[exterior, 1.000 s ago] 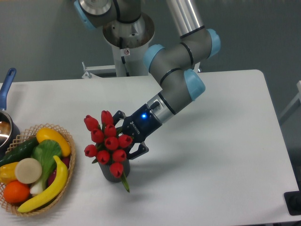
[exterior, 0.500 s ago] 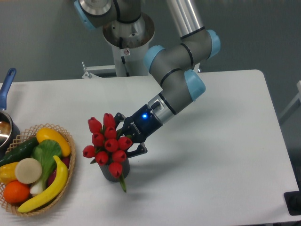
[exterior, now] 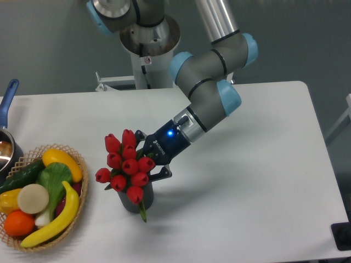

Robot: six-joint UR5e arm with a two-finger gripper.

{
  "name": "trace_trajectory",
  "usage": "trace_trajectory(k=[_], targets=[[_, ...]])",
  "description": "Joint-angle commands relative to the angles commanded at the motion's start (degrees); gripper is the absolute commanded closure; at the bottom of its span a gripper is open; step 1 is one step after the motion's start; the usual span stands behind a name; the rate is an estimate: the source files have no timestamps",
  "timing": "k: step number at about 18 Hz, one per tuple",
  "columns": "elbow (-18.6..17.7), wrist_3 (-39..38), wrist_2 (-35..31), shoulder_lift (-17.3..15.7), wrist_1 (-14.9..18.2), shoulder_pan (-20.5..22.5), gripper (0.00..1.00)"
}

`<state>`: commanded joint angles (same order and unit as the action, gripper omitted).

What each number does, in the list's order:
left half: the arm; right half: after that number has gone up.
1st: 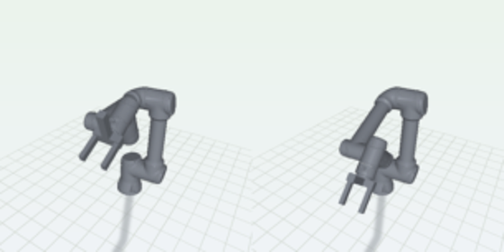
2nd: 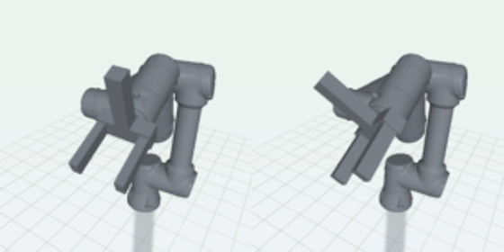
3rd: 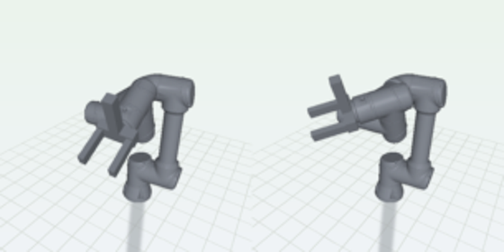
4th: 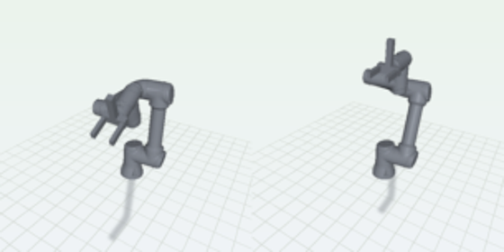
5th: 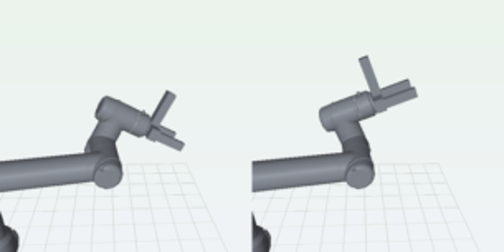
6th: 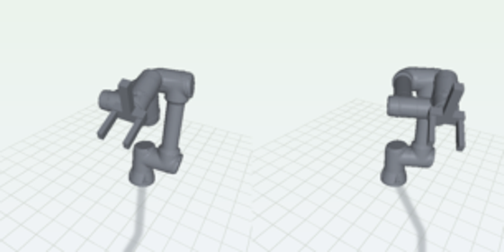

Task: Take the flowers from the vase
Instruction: 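Close the gripper on the tulip stems, then lift the gripped tulips straight up out of the grey vase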

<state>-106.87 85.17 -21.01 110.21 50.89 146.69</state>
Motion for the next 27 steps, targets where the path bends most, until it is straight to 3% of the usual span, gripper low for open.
trace_trajectory(k=[13,27], targets=[[-0.35,-6.24,2.64,-6.32,0.09,1.41,0.56],[6.85,-15.55,3.96,-7.47,0.09,2.02,0.56]])
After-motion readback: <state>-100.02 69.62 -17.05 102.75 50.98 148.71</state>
